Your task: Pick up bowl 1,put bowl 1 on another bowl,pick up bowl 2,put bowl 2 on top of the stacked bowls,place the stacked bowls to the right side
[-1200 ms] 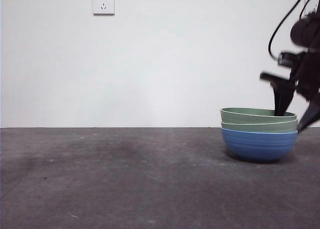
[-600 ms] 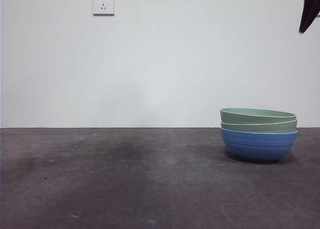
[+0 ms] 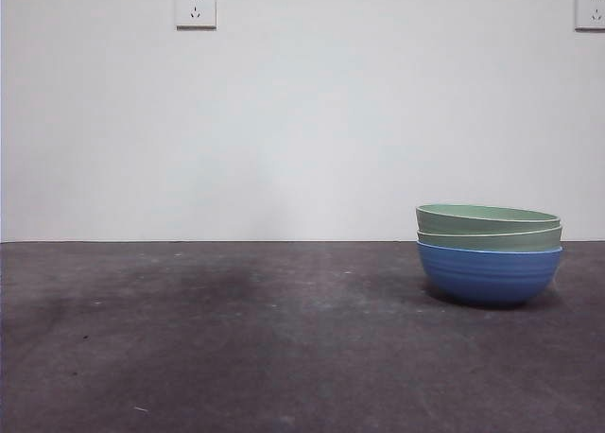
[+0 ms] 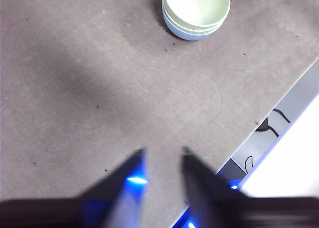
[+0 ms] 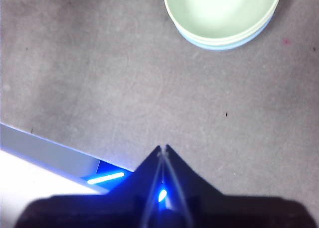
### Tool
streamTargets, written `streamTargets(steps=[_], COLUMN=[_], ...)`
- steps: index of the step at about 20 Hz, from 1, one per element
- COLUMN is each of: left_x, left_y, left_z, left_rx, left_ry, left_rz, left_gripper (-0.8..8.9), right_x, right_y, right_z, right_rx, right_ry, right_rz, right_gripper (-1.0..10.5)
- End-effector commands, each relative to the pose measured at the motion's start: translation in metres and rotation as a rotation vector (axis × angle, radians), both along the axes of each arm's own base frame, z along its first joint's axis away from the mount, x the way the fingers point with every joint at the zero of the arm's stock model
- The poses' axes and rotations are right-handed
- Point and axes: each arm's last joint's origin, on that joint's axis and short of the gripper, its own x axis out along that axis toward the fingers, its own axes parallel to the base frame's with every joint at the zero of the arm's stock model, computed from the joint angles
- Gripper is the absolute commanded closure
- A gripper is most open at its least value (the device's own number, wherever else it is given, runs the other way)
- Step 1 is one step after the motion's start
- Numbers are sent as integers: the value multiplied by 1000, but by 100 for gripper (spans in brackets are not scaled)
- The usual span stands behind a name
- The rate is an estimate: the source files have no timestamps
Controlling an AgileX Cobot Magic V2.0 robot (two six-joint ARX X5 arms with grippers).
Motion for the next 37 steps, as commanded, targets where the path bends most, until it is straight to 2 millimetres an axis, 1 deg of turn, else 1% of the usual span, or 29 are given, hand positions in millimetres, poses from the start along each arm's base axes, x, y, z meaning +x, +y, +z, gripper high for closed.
streamTargets(steps=[1,2,6,15,17,19,22,23,24,25,26,28,31,33,35,37], left_x=[-1,-1,0,5,3,-3,-18,-25,-33,-40,-46,-58,-69,-73,-76,-78], left_y=[1,1,0,-3,1,12,39,50,59,69,77,91,106,111,113,114], left_z=[0,0,0,6,10,23,60,67,70,67,60,33,-23,-63,-101,-134], left_rx=[7,8,7,-40,-49,-36,-189,-237,-272,-288,-288,-272,-214,-180,-159,-143], left_ry=[0,0,-5,-84,-121,-271,-634,-747,-846,-933,-1002,-1115,-1209,-1223,-1183,-1142], left_rz=[-10,-10,-8,-7,8,17,92,121,149,187,232,312,442,508,528,538], left_gripper=[821,818,817,817,817,817,817,817,817,817,817,817,817,817,817,817], right_x=[0,0,0,0,0,0,0,0,0,0,0,0,0,0,0,0], right_y=[0,0,0,0,0,0,0,0,0,0,0,0,0,0,0,0], right_z=[0,0,0,0,0,0,0,0,0,0,0,0,0,0,0,0], right_rx=[-4,-4,-3,-4,-3,-4,-4,-3,-4,-4,-3,-4,-4,-3,-3,-4], right_ry=[-6,-6,-5,-5,-6,-5,-5,-6,-5,-5,-6,-5,-5,-6,-6,-5], right_rz=[10,9,5,5,5,5,5,5,5,5,5,5,5,5,5,5], right_gripper=[957,942,942,942,942,942,942,942,942,942,942,942,942,942,942,942])
